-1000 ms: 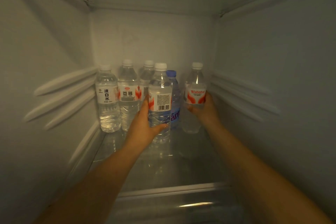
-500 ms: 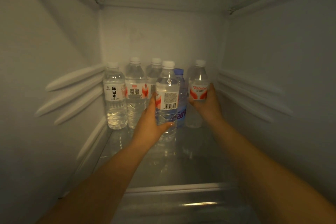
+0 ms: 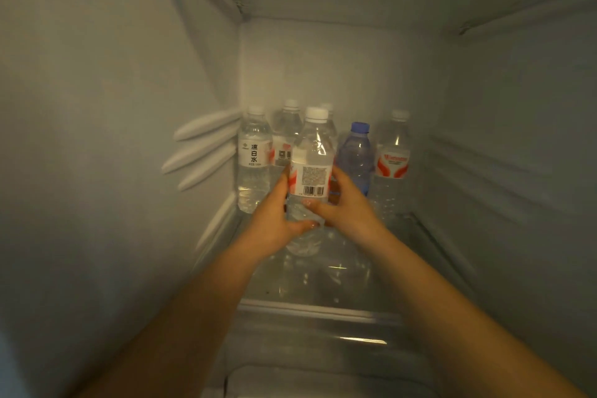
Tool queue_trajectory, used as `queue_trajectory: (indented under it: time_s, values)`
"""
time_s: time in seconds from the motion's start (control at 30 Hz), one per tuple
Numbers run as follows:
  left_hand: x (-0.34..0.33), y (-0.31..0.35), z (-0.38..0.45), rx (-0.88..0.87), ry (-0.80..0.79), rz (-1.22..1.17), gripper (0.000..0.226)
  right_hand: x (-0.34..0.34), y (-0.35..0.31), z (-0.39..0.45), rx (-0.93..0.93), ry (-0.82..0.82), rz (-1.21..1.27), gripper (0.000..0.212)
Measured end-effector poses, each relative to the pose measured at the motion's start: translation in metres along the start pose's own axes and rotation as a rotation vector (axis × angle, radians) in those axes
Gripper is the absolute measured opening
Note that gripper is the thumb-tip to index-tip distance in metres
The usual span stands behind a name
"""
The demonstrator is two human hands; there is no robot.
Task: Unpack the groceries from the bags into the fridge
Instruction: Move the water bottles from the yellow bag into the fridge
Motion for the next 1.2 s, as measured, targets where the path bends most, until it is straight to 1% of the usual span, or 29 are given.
queue_trajectory:
  time_s: [0.07, 0.13, 0.2, 0.23, 0.4, 0.5, 0.63, 0.77, 0.97, 1.1, 1.2]
  values:
    - [0.009, 0.000, -0.007, -0.001, 0.076, -0.011, 0.096, -0.014, -0.004, 0.002, 0.007, -0.013, 0.009, 0.058]
    - [0.016, -0.002, -0.016, 0.019, 0.206, -0.001, 0.091, -0.028, -0.008, 0.005, 0.013, -0.004, 0.011, 0.062]
    - [0.021, -0.004, -0.026, 0.050, 0.341, 0.006, 0.082, -0.042, -0.010, 0.009, 0.010, 0.009, 0.009, 0.065]
    - [0.022, -0.005, -0.030, 0.062, 0.380, 0.005, 0.077, -0.048, -0.010, 0.013, 0.008, 0.015, 0.011, 0.065]
    - [0.028, -0.009, -0.036, 0.102, 0.457, -0.070, 0.056, -0.074, -0.012, 0.030, -0.002, 0.036, 0.025, 0.063]
    - [0.030, -0.013, -0.035, 0.108, 0.502, -0.056, 0.053, -0.082, -0.016, 0.037, -0.004, 0.037, 0.034, 0.059]
    - [0.033, -0.025, -0.026, 0.118, 0.537, 0.028, 0.056, -0.090, -0.019, 0.045, 0.009, 0.043, 0.024, 0.057]
    - [0.040, -0.036, -0.020, 0.181, 0.557, 0.206, 0.055, -0.097, -0.018, 0.054, 0.010, 0.054, 0.017, 0.061]
    - [0.043, -0.037, -0.013, 0.179, 0.525, 0.248, 0.045, -0.103, -0.015, 0.060, 0.025, 0.079, -0.032, 0.066]
    - [0.043, -0.036, -0.015, 0.193, 0.474, 0.279, 0.057, -0.098, -0.020, 0.054, 0.024, 0.055, -0.065, 0.068]
    - [0.042, -0.025, -0.022, 0.148, 0.430, 0.256, 0.063, -0.077, -0.027, 0.042, 0.043, 0.007, -0.127, 0.072]
Point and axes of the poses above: each hand's wrist, its own z-axis towards the middle knuckle, its own x-axis out of the back of the hand, y = z × x, the point moved 2 cm from there along z, towards the middle knuckle, and after that the axes turned 10 degrees about -x, right-handed, at the moved point
